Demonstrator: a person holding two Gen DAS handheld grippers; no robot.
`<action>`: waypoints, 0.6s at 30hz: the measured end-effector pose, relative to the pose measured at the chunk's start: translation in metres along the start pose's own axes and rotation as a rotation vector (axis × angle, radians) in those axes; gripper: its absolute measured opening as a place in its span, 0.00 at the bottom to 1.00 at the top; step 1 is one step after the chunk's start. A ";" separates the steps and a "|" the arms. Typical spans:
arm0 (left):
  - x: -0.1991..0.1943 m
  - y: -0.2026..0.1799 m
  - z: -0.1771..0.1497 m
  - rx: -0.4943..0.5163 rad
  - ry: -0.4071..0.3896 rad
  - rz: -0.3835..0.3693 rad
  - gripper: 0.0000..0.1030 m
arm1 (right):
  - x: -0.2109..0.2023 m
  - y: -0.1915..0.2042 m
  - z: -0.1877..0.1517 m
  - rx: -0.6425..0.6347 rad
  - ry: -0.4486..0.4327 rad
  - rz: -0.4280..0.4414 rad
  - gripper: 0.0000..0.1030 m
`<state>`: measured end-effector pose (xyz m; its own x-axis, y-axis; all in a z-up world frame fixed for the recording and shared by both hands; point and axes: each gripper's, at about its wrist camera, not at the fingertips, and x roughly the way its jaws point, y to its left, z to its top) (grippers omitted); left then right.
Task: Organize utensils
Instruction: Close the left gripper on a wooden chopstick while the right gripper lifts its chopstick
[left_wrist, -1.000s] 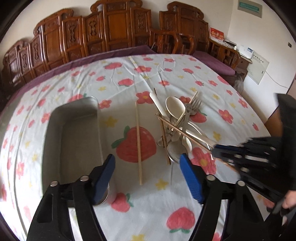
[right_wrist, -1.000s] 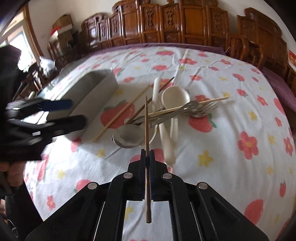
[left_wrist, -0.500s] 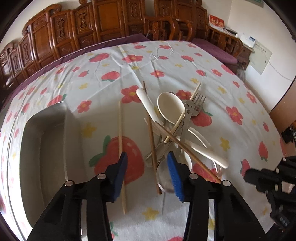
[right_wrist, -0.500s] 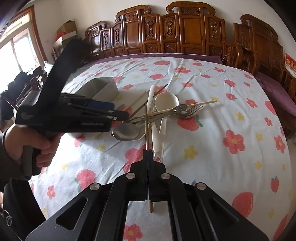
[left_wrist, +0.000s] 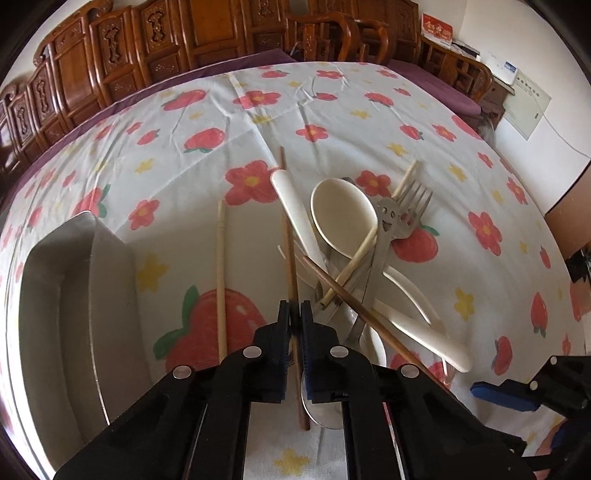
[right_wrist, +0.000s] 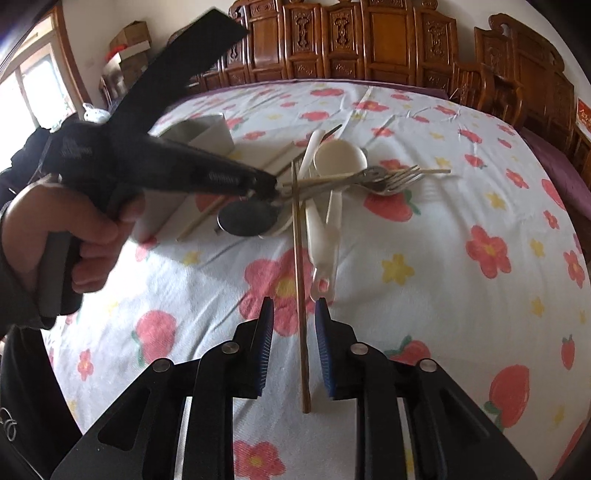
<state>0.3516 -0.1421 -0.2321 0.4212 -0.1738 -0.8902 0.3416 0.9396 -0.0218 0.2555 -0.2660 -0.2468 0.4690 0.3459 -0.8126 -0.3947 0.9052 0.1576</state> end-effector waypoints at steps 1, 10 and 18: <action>-0.001 0.001 0.000 -0.001 -0.002 -0.001 0.05 | 0.001 -0.001 -0.001 0.001 0.005 0.000 0.24; -0.035 0.012 -0.008 -0.028 -0.075 -0.002 0.04 | 0.011 0.000 -0.010 -0.022 0.048 -0.022 0.12; -0.071 0.020 -0.018 -0.030 -0.135 0.003 0.04 | 0.007 0.005 -0.016 -0.045 0.046 -0.030 0.05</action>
<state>0.3132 -0.1058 -0.1773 0.5319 -0.2072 -0.8211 0.3155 0.9483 -0.0349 0.2445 -0.2628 -0.2609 0.4445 0.3060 -0.8419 -0.4167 0.9026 0.1081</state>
